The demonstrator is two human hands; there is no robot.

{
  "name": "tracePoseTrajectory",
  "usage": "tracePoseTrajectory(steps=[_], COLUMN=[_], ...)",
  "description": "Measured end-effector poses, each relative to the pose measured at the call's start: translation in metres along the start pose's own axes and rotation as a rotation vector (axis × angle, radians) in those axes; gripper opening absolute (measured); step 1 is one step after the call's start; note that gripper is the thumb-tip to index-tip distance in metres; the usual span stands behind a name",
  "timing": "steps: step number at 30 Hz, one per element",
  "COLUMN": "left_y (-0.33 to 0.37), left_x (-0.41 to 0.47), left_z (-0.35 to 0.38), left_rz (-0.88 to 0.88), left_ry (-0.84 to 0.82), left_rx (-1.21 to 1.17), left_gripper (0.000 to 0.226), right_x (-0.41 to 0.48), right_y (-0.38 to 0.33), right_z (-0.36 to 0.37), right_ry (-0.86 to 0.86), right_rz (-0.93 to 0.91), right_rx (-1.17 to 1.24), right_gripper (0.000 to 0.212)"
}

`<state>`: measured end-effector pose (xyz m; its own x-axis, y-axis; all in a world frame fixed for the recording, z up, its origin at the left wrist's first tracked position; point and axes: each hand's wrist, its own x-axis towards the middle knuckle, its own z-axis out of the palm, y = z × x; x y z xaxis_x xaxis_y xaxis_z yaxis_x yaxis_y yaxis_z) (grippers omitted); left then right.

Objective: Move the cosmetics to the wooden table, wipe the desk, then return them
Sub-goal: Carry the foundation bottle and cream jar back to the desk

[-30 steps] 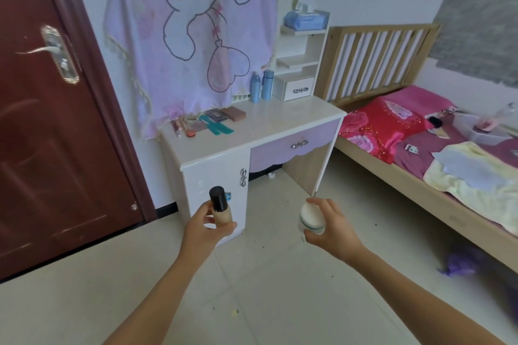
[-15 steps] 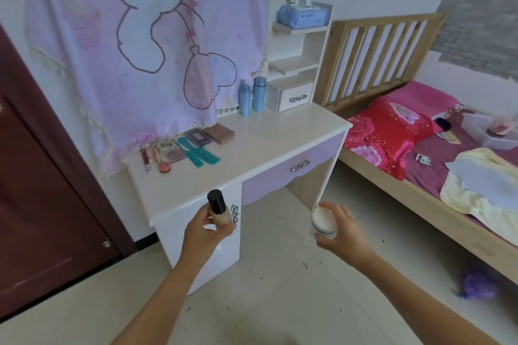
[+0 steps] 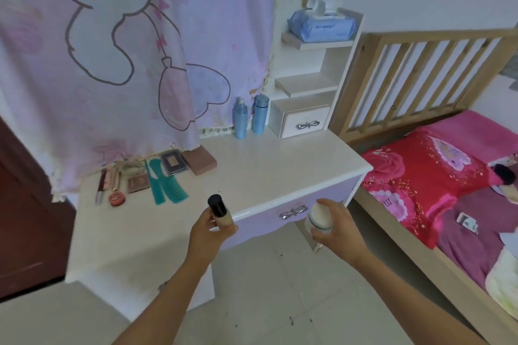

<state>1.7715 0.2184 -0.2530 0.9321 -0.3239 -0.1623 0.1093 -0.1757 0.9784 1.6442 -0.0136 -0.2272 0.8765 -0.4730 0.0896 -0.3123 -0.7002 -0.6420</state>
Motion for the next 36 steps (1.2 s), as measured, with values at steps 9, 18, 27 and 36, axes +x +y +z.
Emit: tracePoseTrajectory(steps=[9, 18, 27, 36], left_y=[-0.012, 0.009, 0.013, -0.007], left_x=[0.094, 0.232, 0.329, 0.373], left_z=[0.008, 0.011, 0.019, 0.028], left_rz=[-0.028, 0.017, -0.031, -0.001], left_ry=[0.124, 0.172, 0.297, 0.388], left_rx=[0.065, 0.152, 0.628, 0.892], left_gripper=[0.036, 0.046, 0.034, 0.042], right_x=[0.106, 0.224, 0.298, 0.378], right_y=[0.01, -0.01, -0.019, -0.036], right_z=[0.05, 0.091, 0.134, 0.185], right_ry=[-0.121, -0.21, -0.263, -0.386], right_rz=[-0.027, -0.024, 0.01, -0.146], right_rx=[0.047, -0.02, -0.003, -0.031], right_gripper=[0.066, 0.075, 0.062, 0.061])
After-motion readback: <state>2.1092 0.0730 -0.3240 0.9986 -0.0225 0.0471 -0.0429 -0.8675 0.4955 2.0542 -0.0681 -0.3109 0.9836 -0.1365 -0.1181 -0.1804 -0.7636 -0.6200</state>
